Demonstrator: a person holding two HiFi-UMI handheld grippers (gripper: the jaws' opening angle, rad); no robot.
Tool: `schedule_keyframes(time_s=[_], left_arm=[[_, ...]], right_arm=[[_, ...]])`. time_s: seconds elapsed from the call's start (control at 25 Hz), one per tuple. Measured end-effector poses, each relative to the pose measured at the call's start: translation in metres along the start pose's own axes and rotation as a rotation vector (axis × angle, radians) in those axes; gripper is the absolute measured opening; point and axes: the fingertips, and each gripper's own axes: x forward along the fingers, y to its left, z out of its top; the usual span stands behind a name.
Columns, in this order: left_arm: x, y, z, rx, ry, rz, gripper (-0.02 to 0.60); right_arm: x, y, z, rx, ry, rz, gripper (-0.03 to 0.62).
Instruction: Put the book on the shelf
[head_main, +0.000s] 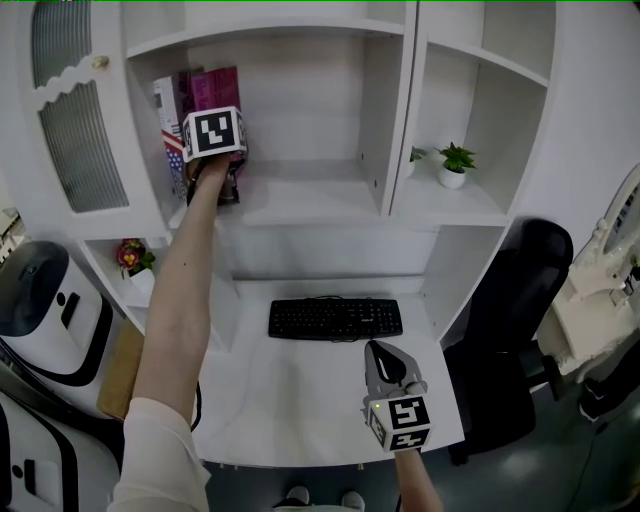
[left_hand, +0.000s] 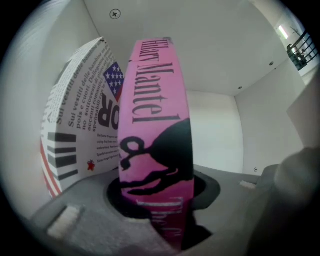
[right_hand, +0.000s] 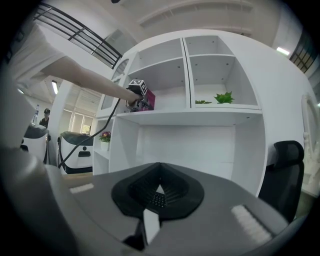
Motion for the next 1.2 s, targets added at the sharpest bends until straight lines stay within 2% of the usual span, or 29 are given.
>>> schedule_keyframes(time_s=[0.24,0.32,0.48,0.6,0.76,0.84,1.0,1.12,1.2], left_arm=[[-0.003,0.005,0.003,0.035,-0.017,0.039,0.167],[-0.009,0.005,0.004,0.055,-0.035,0.060,0.194],[-0.022,-0.003,0.007,0.056,-0.065,0.033,0.243],[-0.042,0.001,0.012,0.061,-0.082,0.037,0.245],[-0.072,0.001,0.009,0.060,-0.068,0.003,0.244],[-0.091,-0.008,0.009,0.057,-0.086,-0.049,0.241],[-0.143,-0.032,0.003,0.122,-0.138,-0.123,0.238],[-0.200,-0.045,0.004,0.142,-0.241,-0.145,0.114],[-0.245,-0.061,0.000,0.134,-0.355,-0.198,0.016]], right_arm=[[-0.009,0.008,-0.002,-0.005,0.005,0.015,0.002],[-0.014,0.009,-0.001,-0.008,0.004,0.018,0.002],[-0.023,0.010,0.006,-0.010,-0.012,0.019,0.002],[-0.032,0.016,0.015,-0.015,-0.037,0.031,0.002],[-0.039,0.028,0.029,-0.012,-0.080,0.054,0.002],[-0.043,0.036,0.034,-0.014,-0.100,0.073,0.002],[-0.053,0.051,0.043,-0.012,-0.131,0.110,0.002],[-0.056,0.063,0.054,0.001,-0.165,0.133,0.002],[-0.058,0.066,0.061,0.010,-0.188,0.136,0.002]])
